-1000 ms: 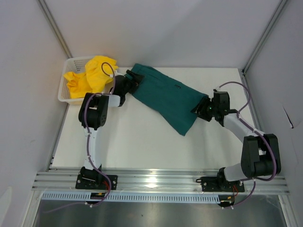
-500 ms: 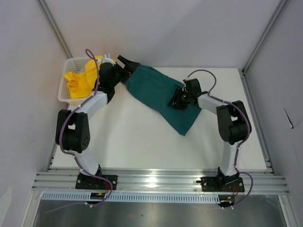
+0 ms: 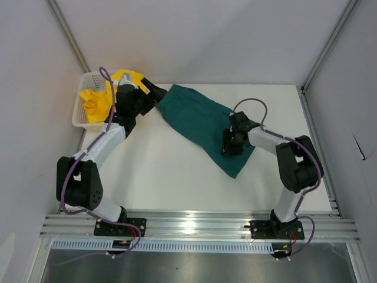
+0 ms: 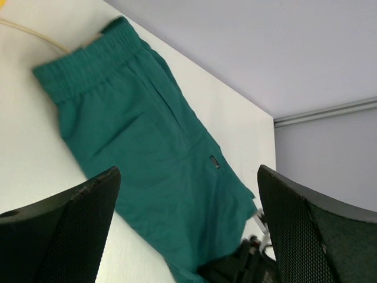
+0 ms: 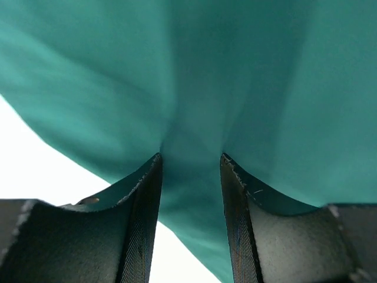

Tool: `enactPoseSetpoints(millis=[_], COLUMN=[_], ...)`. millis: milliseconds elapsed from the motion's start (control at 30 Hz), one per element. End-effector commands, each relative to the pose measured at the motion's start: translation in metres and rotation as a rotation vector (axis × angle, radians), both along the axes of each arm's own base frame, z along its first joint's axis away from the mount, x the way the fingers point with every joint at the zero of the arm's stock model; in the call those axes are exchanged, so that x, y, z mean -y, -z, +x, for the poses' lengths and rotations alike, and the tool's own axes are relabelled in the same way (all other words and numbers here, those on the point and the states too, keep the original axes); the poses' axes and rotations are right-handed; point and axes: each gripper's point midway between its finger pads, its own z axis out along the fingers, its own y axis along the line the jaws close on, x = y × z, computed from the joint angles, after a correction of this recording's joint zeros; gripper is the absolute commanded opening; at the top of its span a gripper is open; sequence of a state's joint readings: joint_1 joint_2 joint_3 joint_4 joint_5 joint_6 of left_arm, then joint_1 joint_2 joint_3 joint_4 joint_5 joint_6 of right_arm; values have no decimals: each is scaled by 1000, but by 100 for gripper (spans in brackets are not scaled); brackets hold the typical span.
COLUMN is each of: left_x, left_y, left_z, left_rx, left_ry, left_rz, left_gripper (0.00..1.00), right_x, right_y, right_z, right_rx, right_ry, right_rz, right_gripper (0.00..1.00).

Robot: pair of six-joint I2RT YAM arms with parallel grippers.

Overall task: Fold and stack the shorts
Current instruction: Fold the shorts

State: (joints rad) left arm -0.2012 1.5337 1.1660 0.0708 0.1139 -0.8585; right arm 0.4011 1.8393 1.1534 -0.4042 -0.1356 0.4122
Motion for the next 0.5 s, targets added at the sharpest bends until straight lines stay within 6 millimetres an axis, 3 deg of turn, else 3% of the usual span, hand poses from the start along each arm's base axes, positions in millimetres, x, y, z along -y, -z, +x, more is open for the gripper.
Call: enactPoseSetpoints(millis=[0,67,233,367,467], left_x=[-8,-7,1,5,7], left_y=[-11,-12,1,23,39], left_z=[-14,-17,-23,-24,-21], left_rx=[37,43,22,-34,-65], left_ry=[-29,-31,-17,10,14], left_rz=[56,61,80,102,94], left_gripper=[99,99,99,99,99], right_x=[74,102,126,102,65], right_y=[10,3,-26,-63,-93], right_z=[-53,-57,-32,2,29], right_rx=[-100,-93,-14,93,187], right_ry=[25,107,235,223,168], right_rz=[-263,-284,-340,-239,-145], right_gripper=[47,47,49,53,54])
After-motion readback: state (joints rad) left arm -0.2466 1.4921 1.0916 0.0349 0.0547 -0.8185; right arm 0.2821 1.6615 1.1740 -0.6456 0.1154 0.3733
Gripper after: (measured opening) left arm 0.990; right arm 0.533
